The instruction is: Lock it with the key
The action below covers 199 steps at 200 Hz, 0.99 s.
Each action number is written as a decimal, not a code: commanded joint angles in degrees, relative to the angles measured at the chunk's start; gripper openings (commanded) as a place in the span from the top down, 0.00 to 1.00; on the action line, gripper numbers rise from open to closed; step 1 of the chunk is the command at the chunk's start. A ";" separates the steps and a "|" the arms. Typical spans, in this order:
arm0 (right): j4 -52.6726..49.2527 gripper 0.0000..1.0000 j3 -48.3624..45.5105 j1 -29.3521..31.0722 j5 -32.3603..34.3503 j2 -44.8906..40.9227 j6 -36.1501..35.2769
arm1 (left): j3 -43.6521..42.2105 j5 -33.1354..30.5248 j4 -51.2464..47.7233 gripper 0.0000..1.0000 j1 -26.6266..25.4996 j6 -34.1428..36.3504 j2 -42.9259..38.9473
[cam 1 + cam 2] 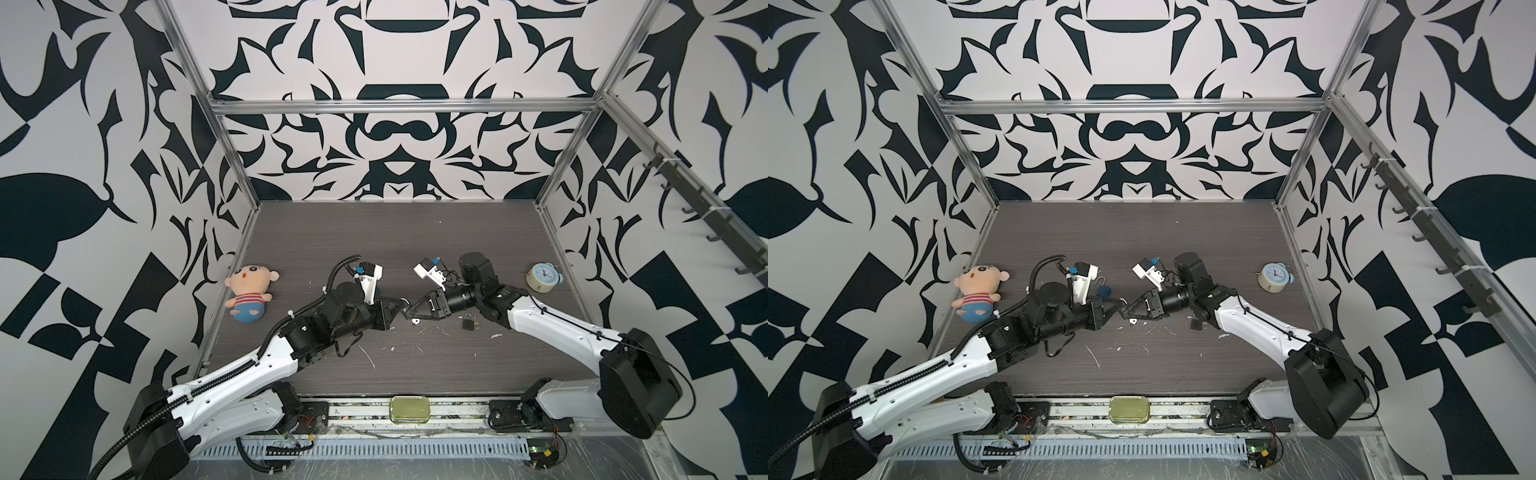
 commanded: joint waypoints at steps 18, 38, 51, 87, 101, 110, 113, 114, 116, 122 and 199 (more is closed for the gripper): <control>21.69 1.00 9.54 -2.46 15.65 1.17 1.94 | -2.92 20.24 -5.18 1.00 -9.62 2.46 -2.04; 21.59 1.00 8.00 -2.37 12.94 0.89 2.48 | -1.45 14.25 -9.16 1.00 -8.19 4.08 -5.73; 21.41 1.00 6.53 -1.90 11.36 0.40 2.65 | 0.02 13.18 -11.67 1.00 -5.76 5.35 -7.64; 18.91 1.00 2.81 0.32 9.57 -2.04 2.30 | 4.52 16.78 -16.00 1.00 3.12 9.01 -9.39; 17.82 1.00 2.07 0.87 9.66 -2.82 2.27 | 6.29 19.06 -16.65 1.00 6.08 10.14 -8.79; 17.48 1.00 1.43 1.21 9.75 -3.26 2.21 | 7.21 20.21 -16.50 1.00 7.54 10.57 -8.27; 17.37 1.00 1.31 1.33 9.82 -3.39 2.29 | 7.47 20.50 -16.44 1.00 7.92 10.71 -8.16; 17.35 1.00 1.29 1.42 9.84 -3.40 2.29 | 7.56 20.57 -16.42 0.99 7.99 10.76 -8.05; 17.26 1.00 1.22 1.42 9.86 -3.45 2.30 | 7.73 20.79 -16.40 0.98 8.28 10.91 -7.89; 17.06 1.00 1.09 1.70 9.90 -3.62 2.36 | 8.30 21.18 -16.34 0.96 8.73 11.27 -7.40; 17.52 1.00 0.47 3.34 9.27 -3.42 3.14 | 9.41 22.20 -13.59 0.80 11.19 11.85 -4.60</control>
